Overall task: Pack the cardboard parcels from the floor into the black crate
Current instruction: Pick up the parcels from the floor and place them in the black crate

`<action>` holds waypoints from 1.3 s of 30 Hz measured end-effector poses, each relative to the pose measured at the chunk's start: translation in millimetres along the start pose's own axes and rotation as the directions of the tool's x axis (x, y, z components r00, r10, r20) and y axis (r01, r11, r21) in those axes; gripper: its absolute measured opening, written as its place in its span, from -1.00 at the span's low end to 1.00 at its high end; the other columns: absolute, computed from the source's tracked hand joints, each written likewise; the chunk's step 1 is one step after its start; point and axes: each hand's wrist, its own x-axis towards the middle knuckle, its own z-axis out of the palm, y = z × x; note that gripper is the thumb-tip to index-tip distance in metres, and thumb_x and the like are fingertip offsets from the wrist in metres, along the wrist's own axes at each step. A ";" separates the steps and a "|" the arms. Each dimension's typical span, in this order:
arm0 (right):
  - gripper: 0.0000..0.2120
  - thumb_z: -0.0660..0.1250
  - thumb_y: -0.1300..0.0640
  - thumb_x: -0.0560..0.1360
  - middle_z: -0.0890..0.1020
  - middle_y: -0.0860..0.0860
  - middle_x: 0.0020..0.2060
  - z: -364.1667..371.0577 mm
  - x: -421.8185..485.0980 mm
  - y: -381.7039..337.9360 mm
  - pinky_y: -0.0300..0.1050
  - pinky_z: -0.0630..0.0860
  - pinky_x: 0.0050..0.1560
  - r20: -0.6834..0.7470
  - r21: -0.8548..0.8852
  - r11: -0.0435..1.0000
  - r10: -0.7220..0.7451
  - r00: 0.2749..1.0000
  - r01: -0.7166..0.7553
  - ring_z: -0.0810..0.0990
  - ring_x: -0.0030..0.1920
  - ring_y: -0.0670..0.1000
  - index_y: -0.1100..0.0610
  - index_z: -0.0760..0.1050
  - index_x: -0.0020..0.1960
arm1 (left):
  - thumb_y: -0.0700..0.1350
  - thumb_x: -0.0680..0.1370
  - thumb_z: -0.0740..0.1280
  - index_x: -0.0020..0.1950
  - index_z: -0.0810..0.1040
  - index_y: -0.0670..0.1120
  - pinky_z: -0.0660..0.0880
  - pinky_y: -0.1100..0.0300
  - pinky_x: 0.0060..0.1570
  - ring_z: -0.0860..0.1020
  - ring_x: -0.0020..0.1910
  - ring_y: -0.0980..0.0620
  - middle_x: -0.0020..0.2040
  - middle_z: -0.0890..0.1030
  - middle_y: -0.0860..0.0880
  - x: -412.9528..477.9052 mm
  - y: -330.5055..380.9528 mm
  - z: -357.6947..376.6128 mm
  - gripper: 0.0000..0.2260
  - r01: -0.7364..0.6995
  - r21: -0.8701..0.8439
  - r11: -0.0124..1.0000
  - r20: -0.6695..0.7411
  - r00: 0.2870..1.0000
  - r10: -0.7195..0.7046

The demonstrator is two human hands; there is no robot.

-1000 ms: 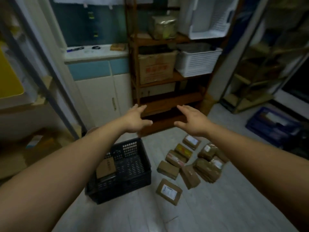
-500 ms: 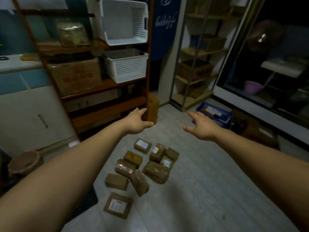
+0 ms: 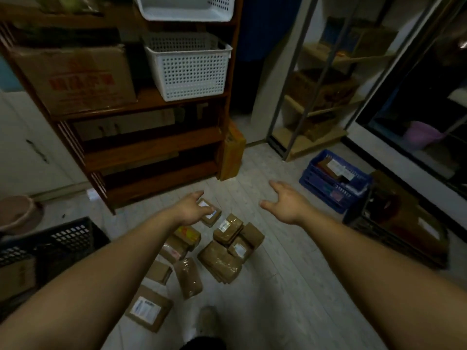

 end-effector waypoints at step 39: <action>-0.08 0.38 -0.12 0.46 0.15 0.15 0.49 436.1 561.0 231.3 0.04 0.34 0.28 0.606 0.075 0.955 -0.271 0.747 0.286 0.27 0.42 0.19 -0.03 -0.17 0.56 | 0.00 0.40 0.48 0.54 -0.03 0.03 0.52 0.03 0.06 0.45 0.27 -0.17 0.32 0.37 0.00 515.2 -260.4 344.3 -0.11 0.405 -0.707 0.580 -0.140 0.724 -0.676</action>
